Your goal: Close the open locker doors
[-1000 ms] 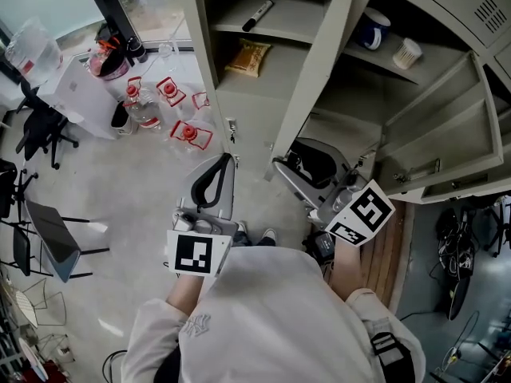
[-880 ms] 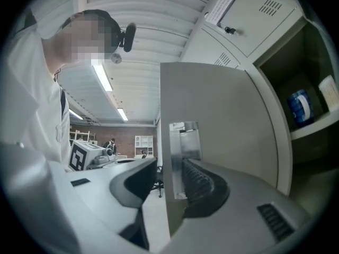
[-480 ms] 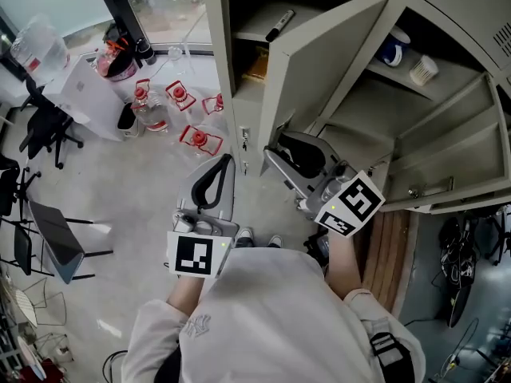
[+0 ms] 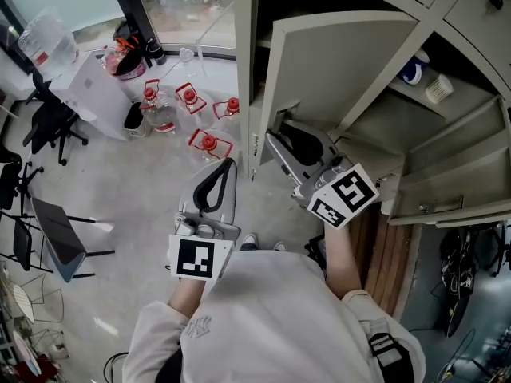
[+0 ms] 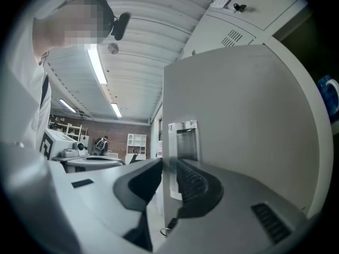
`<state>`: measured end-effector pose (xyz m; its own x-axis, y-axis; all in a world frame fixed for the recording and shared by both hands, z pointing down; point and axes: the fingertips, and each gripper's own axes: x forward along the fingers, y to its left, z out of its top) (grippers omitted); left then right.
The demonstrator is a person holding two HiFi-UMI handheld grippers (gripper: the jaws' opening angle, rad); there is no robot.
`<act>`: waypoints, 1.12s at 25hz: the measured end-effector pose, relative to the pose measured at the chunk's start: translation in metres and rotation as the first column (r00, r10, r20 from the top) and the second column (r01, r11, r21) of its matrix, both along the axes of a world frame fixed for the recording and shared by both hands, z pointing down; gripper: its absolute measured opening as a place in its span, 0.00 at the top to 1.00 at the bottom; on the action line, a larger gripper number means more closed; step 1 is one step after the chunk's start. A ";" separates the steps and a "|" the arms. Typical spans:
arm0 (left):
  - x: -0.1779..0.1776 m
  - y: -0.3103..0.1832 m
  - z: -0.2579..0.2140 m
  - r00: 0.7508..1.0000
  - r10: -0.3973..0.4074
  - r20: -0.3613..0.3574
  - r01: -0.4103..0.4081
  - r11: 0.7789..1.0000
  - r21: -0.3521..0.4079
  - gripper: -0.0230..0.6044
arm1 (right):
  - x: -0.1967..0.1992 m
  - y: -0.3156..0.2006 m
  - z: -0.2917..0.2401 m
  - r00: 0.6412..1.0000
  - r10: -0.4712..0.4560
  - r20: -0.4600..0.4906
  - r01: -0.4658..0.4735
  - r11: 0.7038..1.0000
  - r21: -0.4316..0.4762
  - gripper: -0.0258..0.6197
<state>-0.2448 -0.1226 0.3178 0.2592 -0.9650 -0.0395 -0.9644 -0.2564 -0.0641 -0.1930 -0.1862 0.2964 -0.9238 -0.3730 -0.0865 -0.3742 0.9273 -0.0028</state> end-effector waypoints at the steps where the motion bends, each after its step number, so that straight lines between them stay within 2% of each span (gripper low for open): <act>1: -0.003 -0.001 0.000 1.000 -0.002 -0.001 0.002 1.000 0.000 0.95 | -0.004 -0.004 0.000 1.000 0.012 -0.002 -0.012 1.000 0.002 0.82; 10: -0.022 -0.019 0.005 1.000 -0.003 -0.016 0.003 1.000 -0.005 0.95 | -0.034 -0.057 0.003 0.984 0.171 0.037 -0.171 0.985 -0.021 0.86; 16: -0.035 -0.027 0.010 0.999 -0.021 -0.027 0.020 1.000 -0.021 0.95 | -0.047 -0.090 0.004 0.969 0.245 0.012 -0.246 0.969 0.008 0.87; 28: -0.046 -0.037 0.012 0.999 -0.026 -0.031 0.025 0.999 -0.028 0.95 | -0.060 -0.133 0.004 0.930 0.369 0.000 -0.369 0.930 -0.002 0.87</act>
<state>-0.2903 -0.1599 0.3303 0.2336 -0.9721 -0.0203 -0.9721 -0.2330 -0.0273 -0.2534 -0.3192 0.3000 -0.7212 -0.6875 -0.0856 -0.6897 0.7241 -0.0045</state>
